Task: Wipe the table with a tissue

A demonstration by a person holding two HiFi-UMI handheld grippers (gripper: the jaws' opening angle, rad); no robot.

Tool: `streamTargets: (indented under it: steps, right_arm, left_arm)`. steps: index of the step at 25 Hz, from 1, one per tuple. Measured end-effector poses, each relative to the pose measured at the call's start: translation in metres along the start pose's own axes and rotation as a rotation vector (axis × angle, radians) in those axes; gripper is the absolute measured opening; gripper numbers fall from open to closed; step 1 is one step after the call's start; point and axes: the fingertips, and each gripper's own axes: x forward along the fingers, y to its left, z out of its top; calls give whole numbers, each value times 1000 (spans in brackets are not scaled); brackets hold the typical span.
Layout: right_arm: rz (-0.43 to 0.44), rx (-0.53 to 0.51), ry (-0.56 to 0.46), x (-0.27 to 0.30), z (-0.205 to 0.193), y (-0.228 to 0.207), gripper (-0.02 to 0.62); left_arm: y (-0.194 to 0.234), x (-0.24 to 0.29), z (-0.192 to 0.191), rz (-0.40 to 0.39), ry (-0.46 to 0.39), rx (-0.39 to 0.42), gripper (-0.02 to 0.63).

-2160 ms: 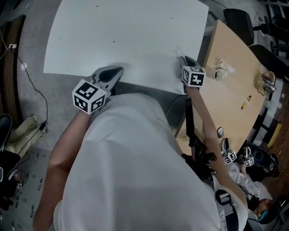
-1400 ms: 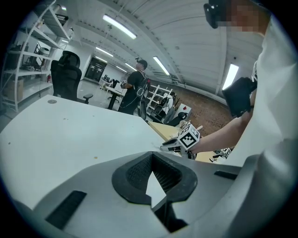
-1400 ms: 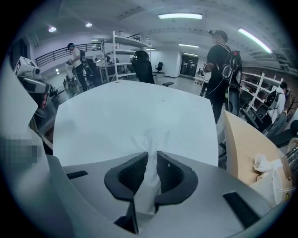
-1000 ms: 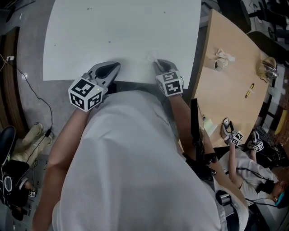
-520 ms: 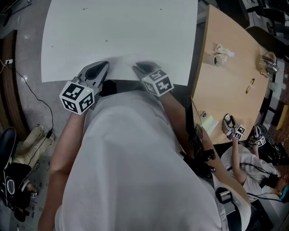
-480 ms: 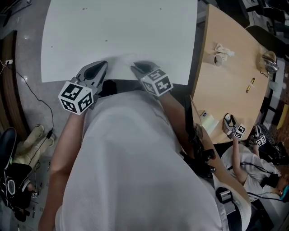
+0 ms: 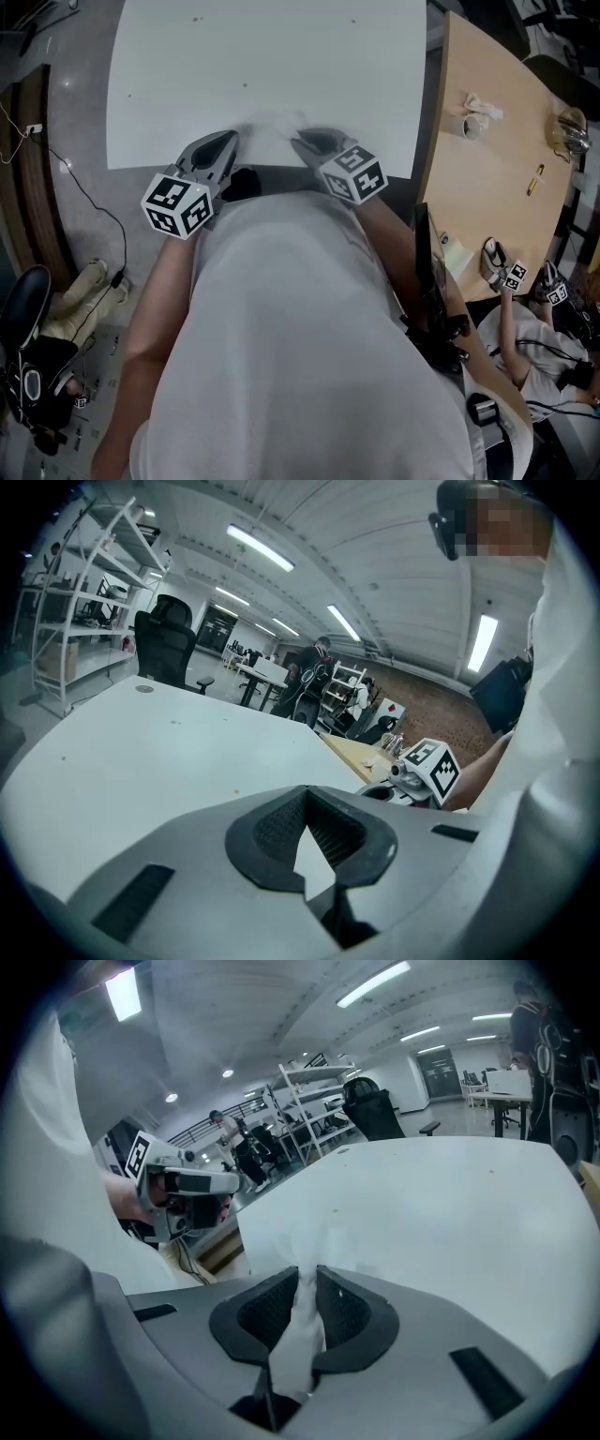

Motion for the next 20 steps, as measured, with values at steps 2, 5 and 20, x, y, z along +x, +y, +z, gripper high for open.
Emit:
streamTargets:
  steps: [2,5,20]
  right_arm:
    - [-19,8,-5,1,2,-1,66]
    - [-65,22,-17,1,8,-6,66]
    - [-189,11,-45,41,58,-10,66]
  left_arm:
    - [3,-2,2,-11,-5,4,5]
    - [9,-4,7,-38,-15,13,5]
    - [64,-51,22,-77,-26,39,5]
